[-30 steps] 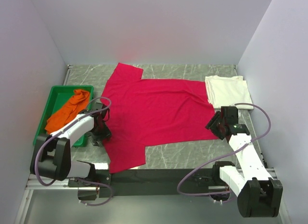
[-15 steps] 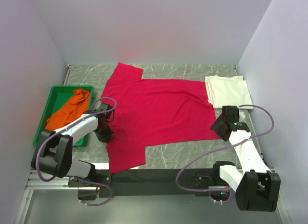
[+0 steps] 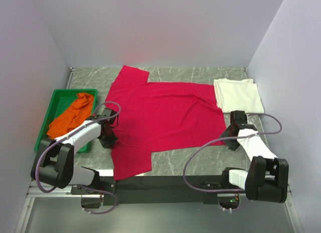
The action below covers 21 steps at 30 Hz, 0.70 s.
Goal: Fold and stack the t-shirts
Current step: Flatten the tshirt out
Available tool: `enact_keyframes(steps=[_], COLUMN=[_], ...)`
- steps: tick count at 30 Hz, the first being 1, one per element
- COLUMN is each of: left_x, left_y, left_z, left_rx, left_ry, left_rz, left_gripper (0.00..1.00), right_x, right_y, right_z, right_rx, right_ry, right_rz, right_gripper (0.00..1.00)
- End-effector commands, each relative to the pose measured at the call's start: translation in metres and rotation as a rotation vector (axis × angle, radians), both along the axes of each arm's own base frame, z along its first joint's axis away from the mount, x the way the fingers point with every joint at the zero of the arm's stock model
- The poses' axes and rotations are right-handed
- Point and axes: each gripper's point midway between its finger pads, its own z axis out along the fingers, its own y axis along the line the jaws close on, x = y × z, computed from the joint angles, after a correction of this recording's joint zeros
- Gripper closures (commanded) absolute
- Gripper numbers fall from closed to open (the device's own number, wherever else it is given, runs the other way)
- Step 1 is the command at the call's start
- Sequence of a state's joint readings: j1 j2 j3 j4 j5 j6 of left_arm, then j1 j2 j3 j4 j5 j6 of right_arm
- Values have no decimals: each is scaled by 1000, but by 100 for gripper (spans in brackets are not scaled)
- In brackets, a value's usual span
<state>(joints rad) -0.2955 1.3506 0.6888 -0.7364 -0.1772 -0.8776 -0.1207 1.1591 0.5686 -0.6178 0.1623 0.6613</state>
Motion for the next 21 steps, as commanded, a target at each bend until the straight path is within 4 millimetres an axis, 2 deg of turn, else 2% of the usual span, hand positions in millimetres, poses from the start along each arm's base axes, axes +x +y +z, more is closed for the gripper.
enact_keyframes(steps=[1,8,15,19,20,21], left_x=[3,3,5,7,7,7], left_y=[-1,1,1,5,6,7], left_z=[5,5,7,10,11,12], left_rx=[-6,-2,-9,-15,-19,-22], left_ry=[-35,-37,-53,-59,-60,-60], left_rz=[-4,-1,11,33,36,41], left_gripper=[99,99,99,99,99,99], right_x=[12,22,22,21,22,19], right_y=[-3,-8,-9,-9,-9,-9], right_z=[-2,-2,-11,-14,-13,-13], right_rx=[2,-12,-9,-6,-6,-7], right_ry=[-35,-61,-41,-34,-34,-25], right_rz=[-38,-48,-59,-58,-58,-60], right_gripper=[44,48,52,66,75,78])
